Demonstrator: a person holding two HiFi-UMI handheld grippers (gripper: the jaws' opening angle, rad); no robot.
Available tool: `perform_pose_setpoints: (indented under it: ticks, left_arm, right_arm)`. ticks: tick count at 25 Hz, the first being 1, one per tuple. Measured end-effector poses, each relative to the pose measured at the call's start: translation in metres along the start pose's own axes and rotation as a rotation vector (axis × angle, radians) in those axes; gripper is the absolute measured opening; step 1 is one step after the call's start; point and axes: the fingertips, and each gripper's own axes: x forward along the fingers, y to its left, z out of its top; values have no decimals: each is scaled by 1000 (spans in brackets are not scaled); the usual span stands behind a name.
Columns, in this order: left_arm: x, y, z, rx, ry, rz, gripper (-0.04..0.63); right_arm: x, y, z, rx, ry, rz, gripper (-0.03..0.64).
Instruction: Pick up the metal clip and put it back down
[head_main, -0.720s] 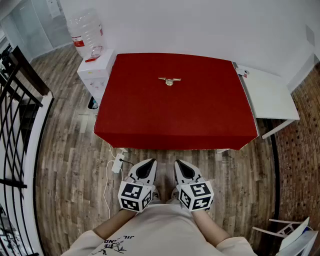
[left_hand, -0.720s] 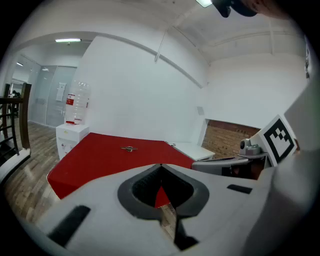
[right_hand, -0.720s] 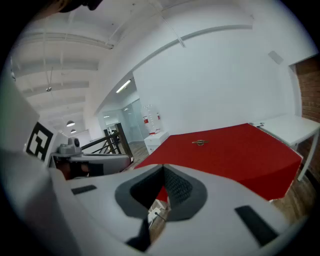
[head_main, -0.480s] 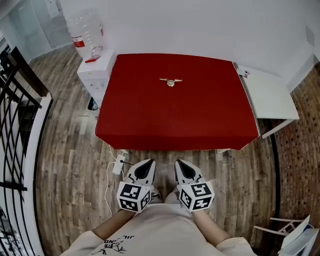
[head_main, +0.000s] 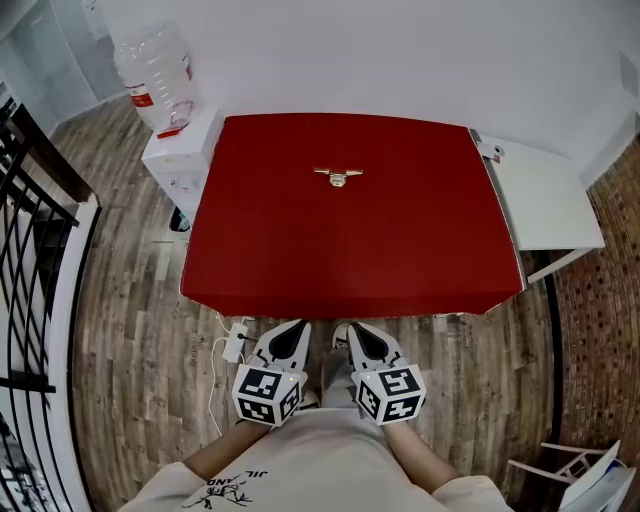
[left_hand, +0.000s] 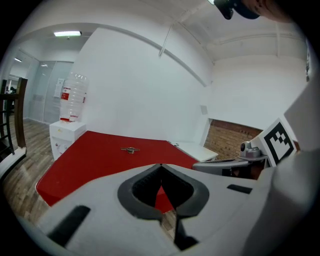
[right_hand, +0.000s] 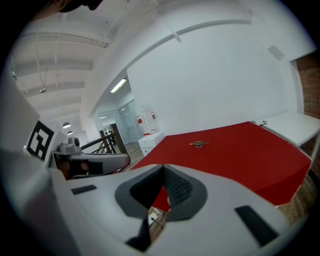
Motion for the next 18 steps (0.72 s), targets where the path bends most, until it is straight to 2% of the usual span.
perform_pose_setpoints:
  ticks: [11,15,18]
  left_arm:
    - [157,33,76,-3,-31,31,6]
    - [192,36,98,1,-47,42,7]
    - [202,41,100,-11,-35,53,6]
  right_arm:
    - [102,-115,94,-59,-17,46,5]
    - [126,-138,117,-62,-16,76,5]
    - [136,-145,123,-37,-15,91,5]
